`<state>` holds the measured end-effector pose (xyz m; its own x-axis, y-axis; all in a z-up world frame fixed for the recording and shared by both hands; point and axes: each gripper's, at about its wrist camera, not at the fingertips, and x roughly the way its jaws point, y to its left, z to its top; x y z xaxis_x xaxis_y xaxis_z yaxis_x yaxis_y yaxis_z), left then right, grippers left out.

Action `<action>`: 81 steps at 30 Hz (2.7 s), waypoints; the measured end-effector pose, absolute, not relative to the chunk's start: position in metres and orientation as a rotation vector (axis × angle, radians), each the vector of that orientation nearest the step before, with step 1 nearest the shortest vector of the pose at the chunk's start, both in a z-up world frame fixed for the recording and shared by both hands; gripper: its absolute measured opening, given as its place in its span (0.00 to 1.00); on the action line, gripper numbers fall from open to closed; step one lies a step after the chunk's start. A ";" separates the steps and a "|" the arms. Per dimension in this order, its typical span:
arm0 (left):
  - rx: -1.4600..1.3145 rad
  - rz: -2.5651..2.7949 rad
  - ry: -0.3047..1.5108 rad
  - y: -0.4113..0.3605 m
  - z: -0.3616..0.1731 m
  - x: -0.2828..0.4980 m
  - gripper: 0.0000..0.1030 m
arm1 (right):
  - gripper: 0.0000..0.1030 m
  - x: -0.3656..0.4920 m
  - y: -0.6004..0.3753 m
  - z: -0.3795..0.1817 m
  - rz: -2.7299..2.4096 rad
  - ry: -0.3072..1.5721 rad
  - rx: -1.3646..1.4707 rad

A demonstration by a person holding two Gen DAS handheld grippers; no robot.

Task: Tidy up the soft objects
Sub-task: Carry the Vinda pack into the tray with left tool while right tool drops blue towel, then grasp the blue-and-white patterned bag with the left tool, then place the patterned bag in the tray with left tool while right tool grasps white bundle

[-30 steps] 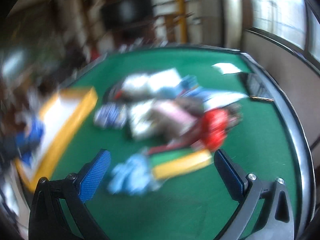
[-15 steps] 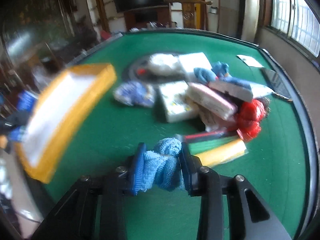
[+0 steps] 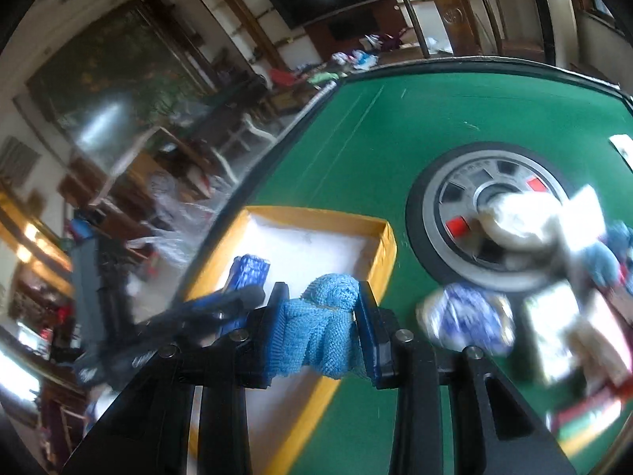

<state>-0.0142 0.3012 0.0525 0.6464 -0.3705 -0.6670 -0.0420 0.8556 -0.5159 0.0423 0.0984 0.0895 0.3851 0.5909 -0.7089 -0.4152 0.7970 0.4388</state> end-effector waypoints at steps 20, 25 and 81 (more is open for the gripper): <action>-0.583 -0.220 0.825 0.287 0.068 -0.032 0.69 | 0.68 0.020 0.045 0.111 0.411 0.745 0.104; -0.441 -0.277 0.848 0.219 0.082 -0.028 0.73 | 0.94 0.010 -0.028 0.106 0.249 0.675 0.144; -0.336 -0.315 0.812 0.161 0.088 -0.082 0.41 | 0.94 -0.011 -0.153 0.059 0.140 0.682 0.431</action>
